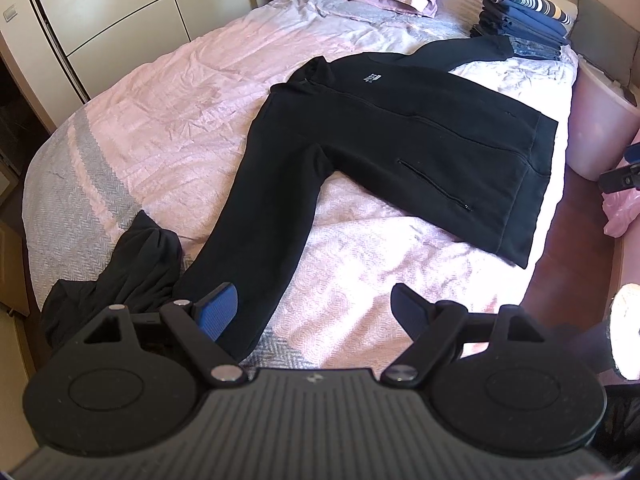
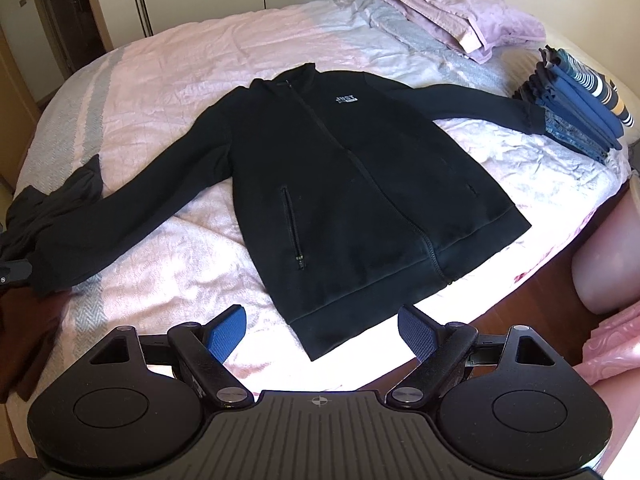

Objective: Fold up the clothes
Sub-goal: 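Withdraw both grippers above the flattened jacket, then move both grippers back toward the remaining clothes pile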

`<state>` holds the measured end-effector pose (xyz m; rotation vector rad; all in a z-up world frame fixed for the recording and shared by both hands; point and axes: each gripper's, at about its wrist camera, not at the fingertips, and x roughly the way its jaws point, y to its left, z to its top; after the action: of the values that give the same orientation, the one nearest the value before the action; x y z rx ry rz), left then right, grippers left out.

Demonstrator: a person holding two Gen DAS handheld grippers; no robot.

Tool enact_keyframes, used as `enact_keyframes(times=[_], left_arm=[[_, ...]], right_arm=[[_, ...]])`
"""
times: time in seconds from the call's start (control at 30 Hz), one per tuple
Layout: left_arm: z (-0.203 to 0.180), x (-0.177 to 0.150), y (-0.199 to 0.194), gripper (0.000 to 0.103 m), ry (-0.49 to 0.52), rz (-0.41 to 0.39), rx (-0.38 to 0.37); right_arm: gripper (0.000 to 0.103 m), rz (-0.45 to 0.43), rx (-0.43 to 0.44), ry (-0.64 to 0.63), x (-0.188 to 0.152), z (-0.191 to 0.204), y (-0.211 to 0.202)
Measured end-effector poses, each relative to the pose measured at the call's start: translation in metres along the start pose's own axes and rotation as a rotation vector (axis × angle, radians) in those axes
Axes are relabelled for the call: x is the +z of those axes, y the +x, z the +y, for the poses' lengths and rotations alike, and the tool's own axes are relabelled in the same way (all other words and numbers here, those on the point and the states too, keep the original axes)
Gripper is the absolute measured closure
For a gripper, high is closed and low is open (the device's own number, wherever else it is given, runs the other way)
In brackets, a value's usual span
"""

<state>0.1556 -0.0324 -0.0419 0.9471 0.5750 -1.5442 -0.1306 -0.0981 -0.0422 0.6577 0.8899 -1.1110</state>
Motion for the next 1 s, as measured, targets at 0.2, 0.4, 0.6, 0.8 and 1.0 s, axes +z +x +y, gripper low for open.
enact_keyframes(times=[0.2, 0.4, 0.6, 0.8, 1.0], left_arm=[[0.001, -0.002, -0.001, 0.022, -0.017, 0.005, 0.012], [0.001, -0.007, -0.004, 0.022, -0.048, 0.021, 0.035], [0.003, -0.018, -0.010, 0.022, -0.125, 0.045, 0.083], [0.016, -0.043, -0.029, 0.022, -0.233, 0.081, 0.210], [0.028, -0.088, -0.056, 0.022, -0.267, 0.144, 0.324]], right_arm=[[0.017, 0.002, 0.009, -0.008, 0.003, 0.002, 0.003], [0.017, 0.010, 0.024, -0.022, 0.003, 0.004, 0.007], [0.017, 0.024, 0.064, -0.071, 0.003, 0.004, 0.015], [0.017, 0.025, 0.143, -0.189, 0.008, 0.017, 0.028], [0.017, -0.010, 0.331, -0.410, 0.011, 0.064, 0.052]])
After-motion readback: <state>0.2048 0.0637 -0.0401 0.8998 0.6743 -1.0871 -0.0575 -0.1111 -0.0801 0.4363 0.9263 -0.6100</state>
